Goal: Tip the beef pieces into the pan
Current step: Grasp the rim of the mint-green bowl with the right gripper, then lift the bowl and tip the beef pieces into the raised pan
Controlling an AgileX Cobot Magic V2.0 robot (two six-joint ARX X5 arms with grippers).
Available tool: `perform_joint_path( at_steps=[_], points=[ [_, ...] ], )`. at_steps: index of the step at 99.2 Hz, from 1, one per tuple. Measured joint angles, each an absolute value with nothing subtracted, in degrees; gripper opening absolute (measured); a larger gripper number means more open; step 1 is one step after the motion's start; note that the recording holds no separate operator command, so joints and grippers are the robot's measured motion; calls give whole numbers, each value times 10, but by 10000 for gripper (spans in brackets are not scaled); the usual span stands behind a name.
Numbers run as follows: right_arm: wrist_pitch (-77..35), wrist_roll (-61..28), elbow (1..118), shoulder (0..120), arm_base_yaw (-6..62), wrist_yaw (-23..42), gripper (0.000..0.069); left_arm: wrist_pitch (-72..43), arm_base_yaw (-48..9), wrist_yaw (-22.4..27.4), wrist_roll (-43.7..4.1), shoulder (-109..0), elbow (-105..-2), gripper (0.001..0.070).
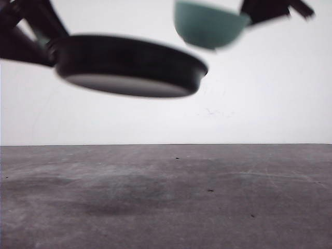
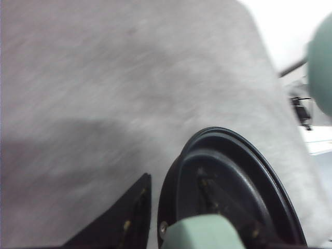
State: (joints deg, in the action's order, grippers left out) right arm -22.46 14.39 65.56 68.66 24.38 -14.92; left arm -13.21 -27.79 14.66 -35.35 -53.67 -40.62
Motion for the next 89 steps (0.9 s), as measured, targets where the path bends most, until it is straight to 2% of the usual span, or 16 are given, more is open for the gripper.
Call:
perform_joint_path(
  at_steps=[19, 46, 61, 89],
  points=[
    [-229, 140, 656, 668, 354, -31, 12, -120, -302, 145, -354, -571, -442, 128],
    [-228, 57, 656, 668, 476, 208, 12, -119, -313, 143, -354, -577, -478, 127],
    [-176, -4, 655, 668, 538, 347, 12, -121, -313, 143, -354, -578, -489, 127],
    [-48, -171, 655, 669, 595, 452, 12, -122, -313, 143, -358, -578, -490, 126]
  ],
)
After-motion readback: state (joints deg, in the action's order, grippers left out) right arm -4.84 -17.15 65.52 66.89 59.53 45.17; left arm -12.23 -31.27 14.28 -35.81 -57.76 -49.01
